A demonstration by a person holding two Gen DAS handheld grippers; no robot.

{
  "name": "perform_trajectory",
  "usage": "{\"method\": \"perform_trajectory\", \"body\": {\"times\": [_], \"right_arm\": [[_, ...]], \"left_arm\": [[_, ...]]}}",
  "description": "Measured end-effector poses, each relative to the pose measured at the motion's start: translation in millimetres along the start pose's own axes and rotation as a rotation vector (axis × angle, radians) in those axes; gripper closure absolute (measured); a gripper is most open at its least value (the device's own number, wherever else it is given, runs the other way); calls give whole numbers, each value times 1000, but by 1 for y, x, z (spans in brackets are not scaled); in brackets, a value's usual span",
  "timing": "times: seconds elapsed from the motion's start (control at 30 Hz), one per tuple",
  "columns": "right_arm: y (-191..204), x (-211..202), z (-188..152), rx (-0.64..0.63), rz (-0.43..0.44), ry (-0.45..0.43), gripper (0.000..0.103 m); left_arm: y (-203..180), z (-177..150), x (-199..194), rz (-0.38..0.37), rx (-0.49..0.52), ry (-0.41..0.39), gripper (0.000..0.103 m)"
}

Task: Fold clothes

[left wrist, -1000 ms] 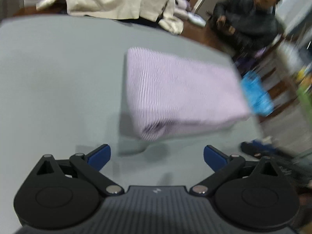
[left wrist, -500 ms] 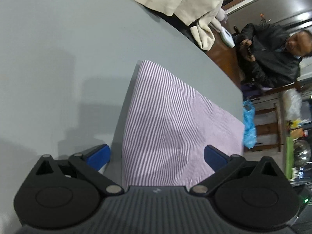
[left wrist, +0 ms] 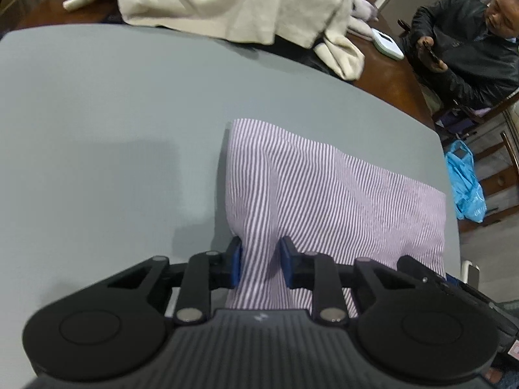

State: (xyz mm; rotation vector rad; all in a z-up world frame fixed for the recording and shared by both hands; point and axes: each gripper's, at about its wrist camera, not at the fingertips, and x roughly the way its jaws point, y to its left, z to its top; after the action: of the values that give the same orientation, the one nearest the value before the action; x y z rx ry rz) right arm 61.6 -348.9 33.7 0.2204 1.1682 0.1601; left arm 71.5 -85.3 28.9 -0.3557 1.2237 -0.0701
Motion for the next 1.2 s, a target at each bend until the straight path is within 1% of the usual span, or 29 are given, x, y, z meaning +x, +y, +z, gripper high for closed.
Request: {"method": "perform_trajectory", "body": {"times": [0.27, 0.37, 0.4, 0.43, 0.47, 0.5, 0.53, 0.6, 0.63, 0.7, 0.77, 0.83, 0.9, 0.93, 0.97, 1.07, 1.17, 1.2], "right_arm": [[54, 30, 13, -88, 47, 9, 43], [74, 45, 21, -129, 63, 11, 43], [81, 51, 24, -147, 69, 13, 43], [86, 55, 27, -159, 71, 13, 43], [90, 59, 29, -170, 69, 13, 43], [91, 61, 30, -173, 68, 9, 43], [91, 60, 30, -172, 69, 3, 42], [90, 56, 27, -175, 65, -20, 42], [88, 49, 22, -183, 58, -44, 42], [82, 33, 12, -198, 44, -90, 42], [77, 18, -3, -209, 32, -123, 42], [75, 8, -17, -231, 27, -139, 42], [74, 1, -38, -292, 18, -135, 42], [73, 1, -46, -315, 16, -125, 42], [71, 1, -53, -332, 11, -117, 42], [67, 3, -70, -347, -5, -95, 42], [65, 0, -87, -374, -20, -111, 38], [66, -2, -92, -385, -22, -111, 37]], "left_arm": [[44, 18, -14, 67, -54, -40, 79], [61, 21, -19, 88, -72, -52, 77], [66, 22, -19, 94, -74, -55, 71], [68, 23, -19, 97, -73, -58, 63], [72, 24, -20, 105, -65, -62, 58], [75, 25, -20, 113, -59, -68, 46], [77, 24, -23, 125, -54, -80, 38], [83, 19, -32, 147, -49, -126, 32], [85, 15, -37, 157, -52, -147, 28], [91, 3, -48, 174, -62, -186, 24], [96, -14, -58, 174, -69, -218, 23], [98, -32, -66, 178, -58, -244, 20], [96, -57, -74, 176, -32, -280, 16], [95, -65, -76, 176, -20, -285, 14], [91, -78, -76, 182, 2, -285, 14], [77, -102, -67, 201, 46, -266, 14], [61, -119, -50, 204, 80, -243, 14], [58, -123, -47, 205, 88, -238, 12]]}}
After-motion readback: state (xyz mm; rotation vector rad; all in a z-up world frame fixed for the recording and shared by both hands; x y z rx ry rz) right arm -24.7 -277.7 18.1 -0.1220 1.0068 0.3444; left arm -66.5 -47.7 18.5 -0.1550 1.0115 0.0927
